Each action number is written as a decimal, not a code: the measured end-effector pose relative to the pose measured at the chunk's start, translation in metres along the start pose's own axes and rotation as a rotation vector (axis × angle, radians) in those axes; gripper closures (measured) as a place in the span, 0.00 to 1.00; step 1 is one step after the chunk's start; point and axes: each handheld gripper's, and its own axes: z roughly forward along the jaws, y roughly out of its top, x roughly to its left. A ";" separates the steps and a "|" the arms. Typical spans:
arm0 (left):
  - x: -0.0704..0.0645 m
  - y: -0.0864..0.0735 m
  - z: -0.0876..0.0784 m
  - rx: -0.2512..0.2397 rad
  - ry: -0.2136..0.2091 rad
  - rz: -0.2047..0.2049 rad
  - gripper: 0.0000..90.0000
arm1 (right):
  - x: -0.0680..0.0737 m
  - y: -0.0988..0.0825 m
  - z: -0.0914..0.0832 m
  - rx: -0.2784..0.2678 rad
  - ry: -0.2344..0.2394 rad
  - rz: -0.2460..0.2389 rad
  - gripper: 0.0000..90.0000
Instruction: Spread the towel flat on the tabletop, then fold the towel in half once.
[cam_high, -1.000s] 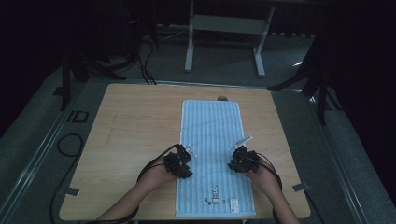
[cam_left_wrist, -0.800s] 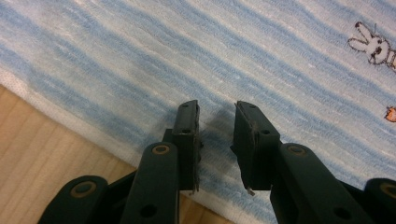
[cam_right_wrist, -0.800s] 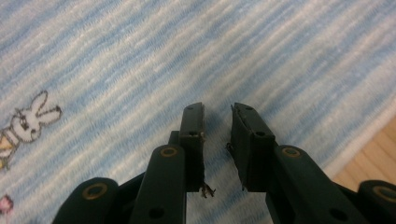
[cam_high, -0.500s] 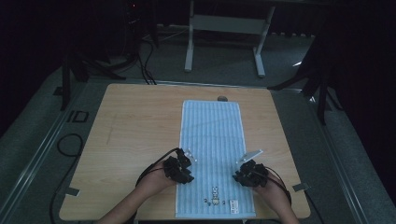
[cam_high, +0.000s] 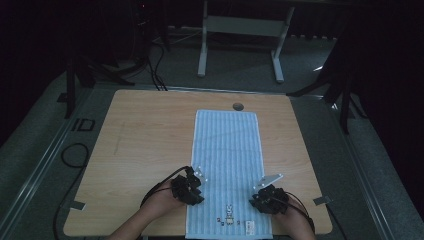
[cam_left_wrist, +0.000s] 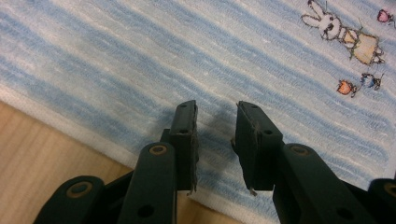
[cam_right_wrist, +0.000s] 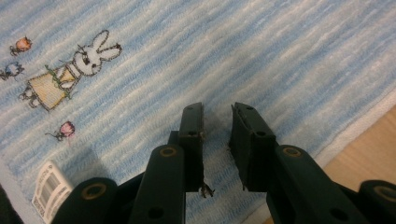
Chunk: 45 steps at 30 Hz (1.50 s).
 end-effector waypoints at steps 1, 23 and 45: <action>-0.001 -0.001 0.000 -0.003 -0.006 -0.002 0.76 | 0.001 -0.002 0.000 -0.009 -0.002 0.004 0.82; 0.048 0.004 -0.028 -0.040 0.143 -0.115 0.52 | -0.058 0.030 -0.010 0.013 -0.102 0.056 0.61; 0.134 0.062 -0.001 -0.049 0.276 -0.242 0.52 | -0.176 0.107 0.037 0.088 -0.164 0.312 0.72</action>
